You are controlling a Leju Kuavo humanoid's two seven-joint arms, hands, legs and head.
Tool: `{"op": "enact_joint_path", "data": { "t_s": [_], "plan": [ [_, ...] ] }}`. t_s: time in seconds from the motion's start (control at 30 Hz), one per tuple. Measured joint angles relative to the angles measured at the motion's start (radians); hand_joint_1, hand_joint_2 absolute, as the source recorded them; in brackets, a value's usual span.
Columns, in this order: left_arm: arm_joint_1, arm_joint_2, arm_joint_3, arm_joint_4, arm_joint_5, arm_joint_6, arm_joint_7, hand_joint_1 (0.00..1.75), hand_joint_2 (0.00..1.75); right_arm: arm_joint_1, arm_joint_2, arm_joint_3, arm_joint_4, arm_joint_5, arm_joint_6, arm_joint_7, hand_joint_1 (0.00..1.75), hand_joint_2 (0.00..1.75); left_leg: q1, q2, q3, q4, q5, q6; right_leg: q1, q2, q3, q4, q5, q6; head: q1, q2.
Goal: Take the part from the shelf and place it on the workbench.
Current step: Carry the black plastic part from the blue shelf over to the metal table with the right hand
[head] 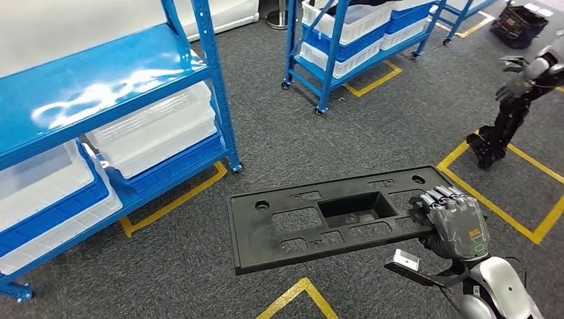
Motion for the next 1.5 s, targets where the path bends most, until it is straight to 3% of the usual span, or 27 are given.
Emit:
{"op": "enact_joint_path", "data": {
  "t_s": [0.03,0.07,0.13,0.2,0.23,0.3,0.33,0.4,0.47,0.53,0.6,0.67,0.73,0.8,0.83,0.87,0.97,1.03,1.07,1.13,1.2,1.27,1.3,1.33,1.4,1.47,1.5],
  "plan": [
    [0.000,0.000,0.000,0.000,0.000,0.000,0.000,0.00,1.75,0.001,0.000,0.000,0.000,0.000,0.000,0.000,1.75,1.75,-0.001,0.015,-0.001,0.002,-0.001,0.000,-0.001,-0.004,-0.005,0.020,-0.002,0.002,0.000,0.000],
    [0.000,0.000,0.000,0.000,0.000,0.000,0.000,0.00,1.75,0.003,0.000,0.000,0.000,0.000,0.000,0.000,1.75,1.75,-0.002,0.029,-0.002,0.003,-0.003,-0.001,-0.002,-0.008,0.010,0.001,0.015,0.004,0.000,0.000],
    [-0.001,-0.001,0.000,0.000,0.000,0.000,0.000,0.00,1.75,0.003,0.000,0.000,0.000,0.000,-0.001,-0.001,1.75,1.75,-0.003,0.055,0.001,0.008,-0.009,-0.006,0.000,-0.040,0.091,-0.130,0.069,0.002,0.000,0.000],
    [-0.002,-0.001,0.000,0.000,0.000,0.000,0.000,0.00,1.75,0.002,0.000,0.000,0.000,0.000,-0.002,-0.001,1.75,1.75,-0.008,0.075,0.004,0.014,-0.017,-0.016,0.007,-0.074,0.152,-0.235,0.098,-0.008,0.000,0.000],
    [-0.003,-0.002,0.000,0.000,0.000,-0.001,0.000,0.00,1.75,0.002,0.000,0.000,0.000,0.000,-0.002,-0.001,1.75,1.75,-0.011,0.083,0.006,0.015,-0.019,-0.020,0.011,-0.080,0.159,-0.250,0.098,-0.014,0.000,0.000],
    [-0.007,-0.002,0.000,0.000,0.000,-0.001,0.000,0.00,1.75,0.004,0.000,-0.001,0.000,0.000,-0.003,-0.001,1.75,1.75,-0.012,0.099,0.008,0.016,-0.023,-0.028,0.013,-0.057,0.155,-0.251,0.102,-0.025,0.000,0.000],
    [-0.008,-0.002,0.000,0.000,0.000,-0.001,0.000,0.00,1.75,0.005,0.000,-0.001,0.000,0.000,-0.003,-0.001,1.75,1.75,-0.010,0.092,0.007,0.021,-0.030,-0.033,0.011,-0.047,0.154,-0.254,0.105,-0.031,0.000,0.000],
    [-0.008,-0.002,0.000,0.000,0.000,-0.001,0.000,0.00,1.75,0.004,0.001,-0.002,0.000,0.000,-0.003,-0.001,1.75,1.75,-0.005,0.042,-0.017,0.080,-0.074,-0.042,0.006,-0.027,0.154,-0.262,0.112,-0.044,-0.001,0.000],
    [-0.004,-0.003,0.000,0.000,0.000,-0.001,0.000,0.00,1.75,0.003,0.001,-0.002,0.000,0.000,-0.003,-0.001,1.75,1.75,-0.002,-0.006,-0.076,0.211,-0.142,-0.046,0.006,-0.006,0.150,-0.261,0.114,-0.050,-0.001,0.000],
    [-0.001,-0.003,0.000,0.000,0.000,-0.001,0.000,0.00,1.75,0.004,0.002,-0.002,0.000,0.000,-0.003,-0.001,1.75,1.75,-0.002,-0.015,-0.123,0.307,-0.165,-0.048,0.007,0.020,0.147,-0.257,0.114,-0.050,-0.001,0.000],
    [0.001,-0.003,0.000,0.000,0.002,-0.001,0.000,0.00,1.75,0.004,0.002,-0.002,0.000,0.000,-0.003,-0.001,1.75,1.75,-0.001,-0.021,-0.106,0.256,-0.111,-0.045,0.007,0.048,0.146,-0.252,0.114,-0.050,-0.001,0.000],
    [0.003,-0.003,0.001,0.000,0.004,0.001,0.001,0.00,1.75,0.004,0.002,-0.002,-0.001,0.000,-0.003,-0.001,1.75,1.75,0.003,-0.064,-0.051,0.124,-0.040,-0.039,0.007,0.074,0.144,-0.246,0.113,-0.046,-0.001,0.000],
    [0.003,-0.002,0.003,0.000,0.005,0.002,0.002,0.00,1.75,0.005,0.002,-0.002,-0.004,0.000,-0.004,-0.001,1.75,1.75,0.005,-0.106,-0.021,0.050,-0.018,-0.034,0.006,0.098,0.133,-0.241,0.116,-0.035,0.000,0.000],
    [0.000,-0.002,0.003,0.000,0.005,0.002,0.002,0.00,1.75,0.007,0.001,-0.004,-0.007,0.000,-0.004,-0.001,1.75,1.75,0.003,-0.098,-0.017,0.038,-0.020,-0.027,0.001,0.124,0.123,-0.243,0.125,-0.019,-0.001,0.000],
    [-0.001,-0.002,0.004,0.000,0.005,0.002,0.003,0.00,1.75,0.009,0.001,-0.005,-0.008,0.000,-0.004,-0.001,1.75,1.75,0.003,-0.084,-0.015,0.034,-0.016,-0.020,-0.001,0.124,0.120,-0.242,0.126,-0.013,-0.001,0.000],
    [-0.002,-0.002,0.004,0.000,0.005,0.002,0.003,0.00,1.75,0.010,0.000,-0.008,-0.010,0.000,-0.004,-0.001,1.75,1.75,0.004,-0.070,-0.012,0.027,-0.011,-0.013,0.000,0.106,0.113,-0.230,0.116,-0.009,0.000,0.000],
    [0.001,-0.002,0.004,0.000,0.006,0.002,0.001,0.00,1.75,0.007,-0.003,-0.014,-0.013,-0.002,-0.004,-0.001,1.75,1.75,0.000,-0.025,-0.011,0.018,-0.005,0.002,0.003,0.015,0.044,-0.082,0.031,-0.001,0.004,0.000],
    [0.002,-0.001,0.005,0.000,0.006,0.002,0.000,0.00,1.75,0.007,-0.003,-0.014,-0.013,-0.003,-0.003,-0.002,1.75,1.75,-0.005,0.005,-0.013,0.019,-0.006,0.004,0.000,-0.002,0.002,0.015,-0.003,0.003,0.003,0.000],
    [0.001,0.000,0.005,0.000,0.006,0.002,0.000,0.00,1.75,0.008,-0.003,-0.014,-0.013,-0.002,-0.002,-0.003,1.75,1.75,-0.006,0.019,-0.013,0.020,-0.008,0.004,0.000,-0.005,0.005,0.017,0.006,0.004,0.003,0.000],
    [-0.001,0.001,0.006,0.000,0.005,0.002,-0.001,0.00,1.75,0.008,-0.003,-0.014,-0.015,0.000,-0.002,-0.005,1.75,1.75,-0.008,0.045,-0.010,0.022,-0.012,0.002,0.001,-0.022,0.069,-0.090,0.064,0.002,0.003,0.000],
    [-0.003,0.002,0.008,0.000,0.006,0.002,-0.005,0.00,1.75,0.007,-0.003,-0.014,-0.019,0.005,-0.002,-0.005,1.75,1.75,-0.012,0.065,-0.007,0.024,-0.018,-0.005,0.010,-0.064,0.137,-0.211,0.101,-0.009,0.003,0.000],
    [-0.006,0.002,0.016,0.000,0.018,0.004,-0.015,0.00,1.75,0.009,-0.003,-0.014,-0.024,0.015,-0.006,0.000,1.75,1.75,-0.015,0.082,-0.004,0.025,-0.022,-0.013,0.020,-0.078,0.151,-0.246,0.103,-0.021,0.003,0.000],
    [-0.008,0.002,0.022,0.000,0.026,0.006,-0.023,0.00,1.75,0.014,-0.003,-0.014,-0.028,0.020,-0.009,0.003,1.75,1.75,-0.015,0.091,-0.002,0.025,-0.023,-0.018,0.021,-0.066,0.149,-0.248,0.106,-0.026,0.003,0.000],
    [-0.010,0.003,0.028,0.000,0.033,0.008,-0.031,0.00,1.75,0.022,-0.003,-0.014,-0.033,0.024,-0.013,0.006,1.75,1.75,-0.013,0.092,-0.001,0.027,-0.027,-0.023,0.019,-0.056,0.149,-0.251,0.108,-0.031,0.003,0.000],
    [-0.009,0.007,0.040,0.000,0.046,0.017,-0.047,0.00,1.75,0.042,-0.003,-0.018,-0.046,0.028,-0.028,0.010,1.75,1.75,-0.009,0.054,-0.013,0.063,-0.058,-0.032,0.013,-0.036,0.152,-0.260,0.114,-0.043,0.003,0.000],
    [-0.004,0.012,0.056,0.000,0.062,0.027,-0.057,0.00,1.75,0.066,-0.001,-0.024,-0.061,0.033,-0.046,0.011,1.75,1.75,-0.005,0.001,-0.062,0.176,-0.122,-0.037,0.012,-0.016,0.153,-0.263,0.116,-0.051,0.003,0.000],
    [-0.002,0.015,0.065,0.000,0.070,0.032,-0.058,0.00,1.75,0.080,-0.001,-0.028,-0.067,0.034,-0.053,0.011,1.75,1.75,-0.004,-0.009,-0.094,0.243,-0.150,-0.039,0.013,-0.004,0.152,-0.262,0.116,-0.052,0.003,0.000]
  ]
}}
